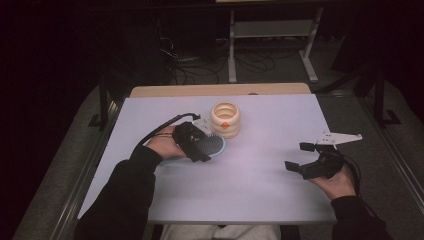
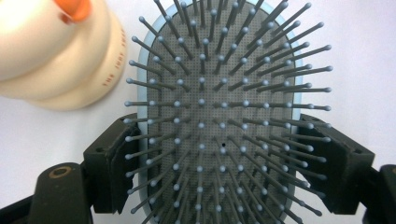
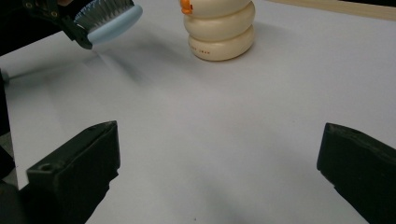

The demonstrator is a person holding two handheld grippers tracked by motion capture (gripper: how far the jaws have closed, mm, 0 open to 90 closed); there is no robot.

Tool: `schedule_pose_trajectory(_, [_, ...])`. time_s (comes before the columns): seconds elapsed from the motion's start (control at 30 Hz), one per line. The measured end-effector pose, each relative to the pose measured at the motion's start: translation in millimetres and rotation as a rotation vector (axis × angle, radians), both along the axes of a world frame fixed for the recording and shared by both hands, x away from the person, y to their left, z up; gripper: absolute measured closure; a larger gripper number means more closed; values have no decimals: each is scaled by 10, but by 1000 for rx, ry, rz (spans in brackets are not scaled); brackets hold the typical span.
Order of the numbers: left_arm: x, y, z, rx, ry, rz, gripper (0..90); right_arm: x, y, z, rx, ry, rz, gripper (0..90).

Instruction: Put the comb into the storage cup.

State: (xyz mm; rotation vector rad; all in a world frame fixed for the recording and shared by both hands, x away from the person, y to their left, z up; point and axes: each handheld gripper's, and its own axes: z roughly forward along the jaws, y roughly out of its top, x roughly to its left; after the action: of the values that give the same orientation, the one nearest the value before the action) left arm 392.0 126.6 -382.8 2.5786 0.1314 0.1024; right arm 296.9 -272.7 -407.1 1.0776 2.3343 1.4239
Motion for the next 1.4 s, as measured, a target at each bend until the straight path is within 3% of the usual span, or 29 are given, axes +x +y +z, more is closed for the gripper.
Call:
schedule_pose_trajectory(0.33, [49,83,198,-41,-24,36,199,1,-1,0,1,-1,0,0])
schedule_pose_trajectory(0.77, [101,133,350,-103,-44,56,198,0,-4,1,4,-3,-1,0])
schedule_pose_trajectory(0.97, [124,147,405,-112,-50,64,198,0,-5,1,5,-4,-1,0])
schedule_pose_trajectory(1.4, [189,207,567,-195,-81,100,198,-4,0,2,9,-1,-1,0])
